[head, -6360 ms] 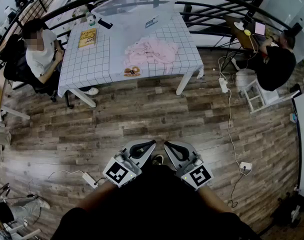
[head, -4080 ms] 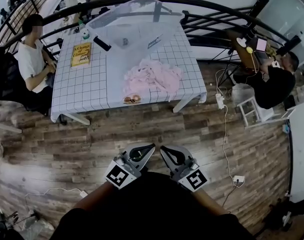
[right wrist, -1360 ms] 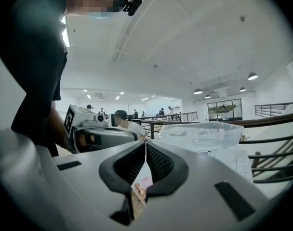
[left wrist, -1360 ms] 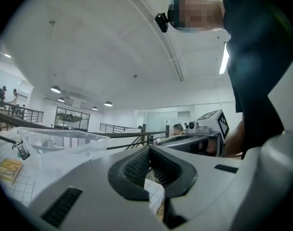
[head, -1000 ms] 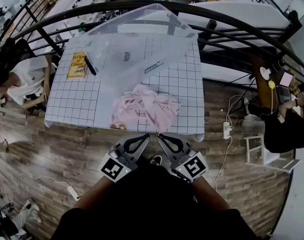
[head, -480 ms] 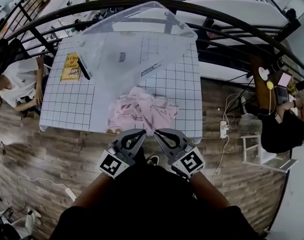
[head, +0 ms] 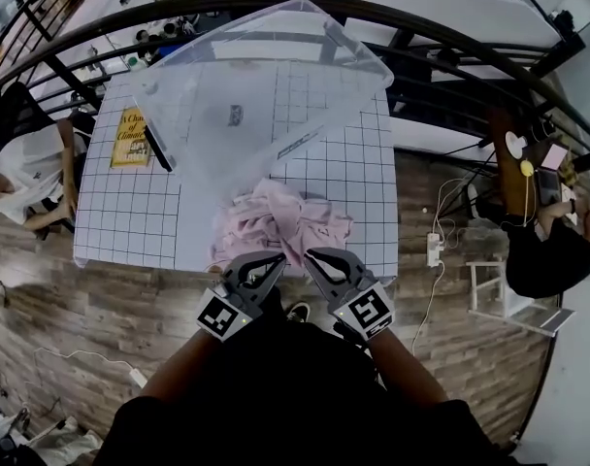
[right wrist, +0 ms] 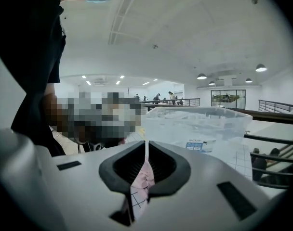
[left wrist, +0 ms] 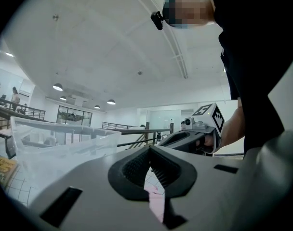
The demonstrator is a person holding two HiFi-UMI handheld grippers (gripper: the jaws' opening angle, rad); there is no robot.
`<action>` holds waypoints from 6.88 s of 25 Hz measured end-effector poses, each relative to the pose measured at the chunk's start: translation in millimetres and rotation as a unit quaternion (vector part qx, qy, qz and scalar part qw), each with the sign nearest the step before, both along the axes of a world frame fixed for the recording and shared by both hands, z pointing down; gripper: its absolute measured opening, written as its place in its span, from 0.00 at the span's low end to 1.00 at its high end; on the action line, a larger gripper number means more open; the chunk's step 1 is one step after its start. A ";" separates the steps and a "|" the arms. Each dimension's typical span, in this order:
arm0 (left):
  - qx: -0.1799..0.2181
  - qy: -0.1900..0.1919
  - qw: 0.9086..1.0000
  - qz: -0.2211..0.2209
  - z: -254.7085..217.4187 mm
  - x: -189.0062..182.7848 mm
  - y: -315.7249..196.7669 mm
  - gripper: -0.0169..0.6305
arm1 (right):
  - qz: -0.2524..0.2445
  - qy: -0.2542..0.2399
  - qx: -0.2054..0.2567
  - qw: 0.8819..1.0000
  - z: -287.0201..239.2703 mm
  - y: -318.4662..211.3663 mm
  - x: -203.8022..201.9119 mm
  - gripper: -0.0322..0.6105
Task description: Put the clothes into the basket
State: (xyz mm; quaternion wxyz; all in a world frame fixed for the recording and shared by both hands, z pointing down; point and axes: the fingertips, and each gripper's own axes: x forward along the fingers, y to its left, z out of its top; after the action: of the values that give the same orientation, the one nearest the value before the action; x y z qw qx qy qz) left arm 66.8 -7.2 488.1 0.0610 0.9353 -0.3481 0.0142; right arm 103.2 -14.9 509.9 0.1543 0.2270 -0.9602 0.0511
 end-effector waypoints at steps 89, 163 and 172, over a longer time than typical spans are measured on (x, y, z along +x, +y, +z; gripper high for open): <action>-0.042 -0.007 0.998 -0.050 92.9 -57.0 -111.6 0.03 | -0.235 0.443 -0.153 0.852 308.9 -96.3 -69.7 0.68; 0.081 -0.034 0.988 -0.130 -99.1 -92.7 -112.1 0.03 | -0.267 0.468 0.038 0.841 -17.6 -108.2 -33.9 0.63; 0.100 -0.053 0.984 -0.138 -117.8 -109.2 -128.3 0.03 | -0.263 0.470 0.063 0.840 -37.1 -128.1 -48.8 0.63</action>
State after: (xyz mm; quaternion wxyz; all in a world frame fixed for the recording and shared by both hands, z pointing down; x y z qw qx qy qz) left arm -42.5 -135.5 370.3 -0.0499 0.8776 -0.4764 0.0202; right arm 54.3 -143.0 472.8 0.5798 -0.0284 -0.7973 -0.1651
